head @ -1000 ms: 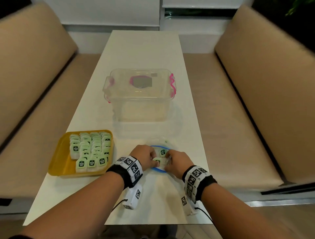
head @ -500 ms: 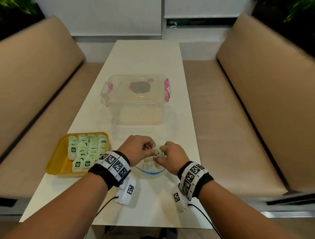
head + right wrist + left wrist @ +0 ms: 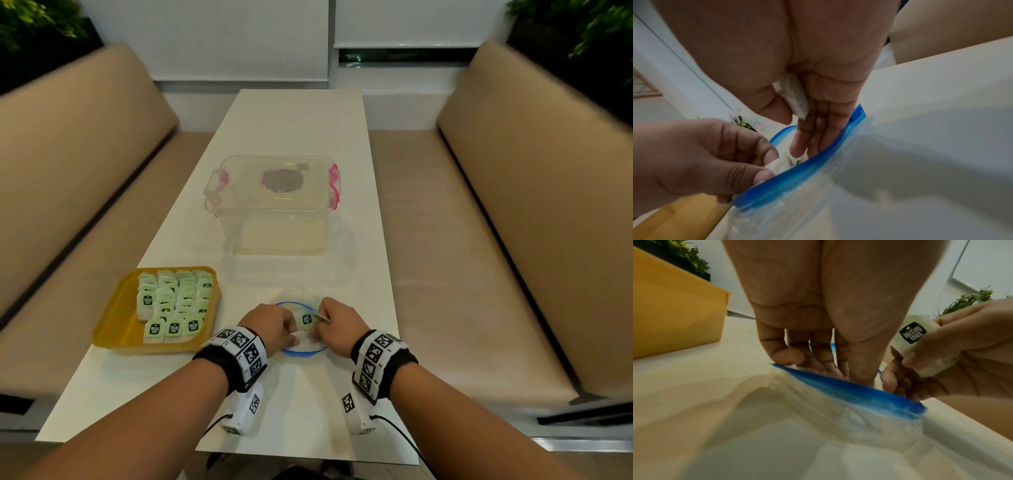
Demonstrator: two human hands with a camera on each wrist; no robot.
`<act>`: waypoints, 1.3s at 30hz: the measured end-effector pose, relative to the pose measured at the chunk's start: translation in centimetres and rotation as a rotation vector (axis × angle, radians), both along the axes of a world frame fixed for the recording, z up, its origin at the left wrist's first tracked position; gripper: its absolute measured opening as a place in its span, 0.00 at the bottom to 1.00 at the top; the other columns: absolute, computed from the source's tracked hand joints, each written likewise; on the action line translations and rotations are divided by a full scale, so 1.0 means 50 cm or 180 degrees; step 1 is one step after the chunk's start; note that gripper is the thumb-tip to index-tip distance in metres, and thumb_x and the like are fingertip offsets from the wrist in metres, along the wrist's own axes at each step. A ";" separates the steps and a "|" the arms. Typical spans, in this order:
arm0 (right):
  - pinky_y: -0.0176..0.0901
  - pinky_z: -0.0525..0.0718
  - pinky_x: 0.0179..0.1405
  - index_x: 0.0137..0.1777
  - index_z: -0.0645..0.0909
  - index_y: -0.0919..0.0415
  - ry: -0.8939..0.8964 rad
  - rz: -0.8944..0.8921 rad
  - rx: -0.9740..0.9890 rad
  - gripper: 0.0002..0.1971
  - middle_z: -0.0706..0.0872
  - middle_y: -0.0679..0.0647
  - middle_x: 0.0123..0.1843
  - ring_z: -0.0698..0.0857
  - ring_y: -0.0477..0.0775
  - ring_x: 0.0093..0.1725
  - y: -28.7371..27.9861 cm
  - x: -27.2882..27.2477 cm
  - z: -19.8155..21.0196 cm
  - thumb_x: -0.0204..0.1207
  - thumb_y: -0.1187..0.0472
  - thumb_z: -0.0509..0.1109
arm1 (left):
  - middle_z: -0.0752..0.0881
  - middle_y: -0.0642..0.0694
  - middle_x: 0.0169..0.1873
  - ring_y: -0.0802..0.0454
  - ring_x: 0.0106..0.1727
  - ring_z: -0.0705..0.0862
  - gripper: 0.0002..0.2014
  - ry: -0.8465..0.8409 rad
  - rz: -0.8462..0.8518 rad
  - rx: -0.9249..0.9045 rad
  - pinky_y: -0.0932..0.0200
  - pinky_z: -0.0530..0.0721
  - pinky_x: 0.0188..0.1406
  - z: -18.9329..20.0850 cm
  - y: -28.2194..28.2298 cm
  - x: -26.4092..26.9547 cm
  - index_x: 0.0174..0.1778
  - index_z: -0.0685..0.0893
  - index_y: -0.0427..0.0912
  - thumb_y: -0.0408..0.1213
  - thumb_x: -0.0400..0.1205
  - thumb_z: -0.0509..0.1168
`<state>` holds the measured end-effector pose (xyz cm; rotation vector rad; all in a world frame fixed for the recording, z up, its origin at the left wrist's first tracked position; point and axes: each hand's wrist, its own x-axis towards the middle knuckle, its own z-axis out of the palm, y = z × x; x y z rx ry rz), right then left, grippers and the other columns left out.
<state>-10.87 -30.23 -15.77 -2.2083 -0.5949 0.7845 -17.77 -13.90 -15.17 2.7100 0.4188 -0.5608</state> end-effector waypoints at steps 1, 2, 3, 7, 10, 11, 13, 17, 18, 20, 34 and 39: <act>0.58 0.85 0.50 0.41 0.69 0.51 0.0068 -0.0041 0.0035 0.09 0.88 0.62 0.46 0.86 0.64 0.49 0.001 0.001 -0.004 0.62 0.58 0.64 | 0.89 0.53 0.45 0.53 0.49 0.86 0.10 -0.0033 0.0004 -0.0032 0.60 0.82 0.51 0.000 0.000 0.000 0.49 0.89 0.50 0.48 0.75 0.75; 0.59 0.86 0.50 0.41 0.67 0.51 0.0109 -0.0059 0.0063 0.09 0.88 0.63 0.46 0.87 0.64 0.48 0.002 0.003 -0.006 0.62 0.58 0.62 | 0.89 0.53 0.45 0.53 0.49 0.86 0.09 -0.0081 0.0022 -0.0070 0.60 0.83 0.51 0.001 0.002 0.000 0.48 0.89 0.50 0.48 0.76 0.75; 0.58 0.86 0.50 0.44 0.68 0.52 0.0122 -0.0071 0.0088 0.08 0.87 0.63 0.46 0.86 0.64 0.48 0.002 0.004 -0.006 0.65 0.60 0.60 | 0.90 0.52 0.43 0.53 0.48 0.86 0.07 -0.0139 0.0066 -0.0118 0.60 0.83 0.50 0.003 0.006 0.001 0.46 0.90 0.49 0.47 0.76 0.75; 0.46 0.77 0.41 0.59 0.75 0.58 0.0072 -0.0015 0.0198 0.11 0.83 0.58 0.48 0.80 0.59 0.44 0.002 0.013 0.003 0.79 0.66 0.57 | 0.87 0.54 0.33 0.56 0.38 0.84 0.04 -0.0576 0.0396 -0.0530 0.65 0.76 0.37 0.026 0.033 0.001 0.38 0.89 0.51 0.44 0.78 0.73; 0.46 0.81 0.46 0.58 0.79 0.51 -0.0146 0.0159 0.0470 0.12 0.86 0.51 0.50 0.83 0.55 0.46 0.006 0.014 0.020 0.76 0.62 0.66 | 0.84 0.55 0.27 0.58 0.29 0.82 0.06 -0.0881 0.0549 -0.1125 0.64 0.77 0.33 0.056 0.048 -0.003 0.40 0.89 0.50 0.45 0.81 0.70; 0.47 0.83 0.48 0.57 0.80 0.49 -0.0174 0.0221 0.0581 0.13 0.87 0.49 0.49 0.84 0.53 0.46 0.010 0.013 0.024 0.74 0.61 0.69 | 0.84 0.56 0.25 0.60 0.27 0.81 0.07 -0.0925 0.0533 -0.1256 0.65 0.77 0.32 0.066 0.051 -0.006 0.42 0.89 0.50 0.46 0.82 0.69; 0.48 0.85 0.47 0.53 0.84 0.49 -0.0179 0.0275 0.0759 0.11 0.88 0.48 0.43 0.86 0.51 0.42 0.020 0.012 0.034 0.71 0.60 0.72 | 0.83 0.57 0.23 0.63 0.26 0.81 0.07 -0.0968 0.0485 -0.1409 0.68 0.77 0.31 0.080 0.053 -0.011 0.43 0.89 0.50 0.46 0.83 0.68; 0.51 0.87 0.45 0.42 0.86 0.54 -0.0180 0.0101 0.0985 0.03 0.90 0.55 0.40 0.88 0.56 0.40 0.044 0.018 0.054 0.76 0.60 0.72 | 0.83 0.56 0.24 0.58 0.27 0.79 0.09 -0.1074 0.0595 -0.1599 0.61 0.79 0.35 0.096 0.057 -0.019 0.39 0.87 0.50 0.40 0.85 0.66; 0.51 0.86 0.45 0.39 0.85 0.53 -0.0212 0.0069 0.0974 0.05 0.90 0.55 0.40 0.88 0.56 0.41 0.050 0.018 0.058 0.77 0.58 0.72 | 0.83 0.56 0.25 0.57 0.29 0.78 0.10 -0.1147 0.0667 -0.1604 0.58 0.79 0.37 0.099 0.061 -0.020 0.39 0.87 0.49 0.42 0.85 0.65; 0.51 0.84 0.44 0.36 0.84 0.49 -0.0176 -0.0008 0.1006 0.09 0.89 0.55 0.39 0.87 0.55 0.40 0.061 0.018 0.063 0.78 0.57 0.72 | 0.83 0.56 0.26 0.57 0.31 0.79 0.15 -0.1327 0.0788 -0.1603 0.58 0.79 0.39 0.111 0.068 -0.024 0.42 0.89 0.48 0.53 0.84 0.64; 0.43 0.75 0.38 0.36 0.84 0.50 0.0075 0.0348 0.1173 0.07 0.82 0.48 0.31 0.77 0.46 0.32 0.197 -0.004 0.089 0.73 0.62 0.75 | 0.83 0.56 0.29 0.61 0.31 0.78 0.03 -0.1512 0.0376 -0.0810 0.70 0.74 0.34 0.191 0.194 -0.066 0.41 0.89 0.50 0.40 0.76 0.77; 0.42 0.74 0.36 0.35 0.84 0.49 0.0080 0.0281 0.1138 0.09 0.82 0.50 0.32 0.76 0.48 0.32 0.260 -0.014 0.114 0.76 0.61 0.73 | 0.89 0.56 0.33 0.62 0.35 0.86 0.05 -0.1467 0.0443 -0.0738 0.73 0.79 0.36 0.224 0.295 -0.094 0.39 0.89 0.53 0.38 0.75 0.77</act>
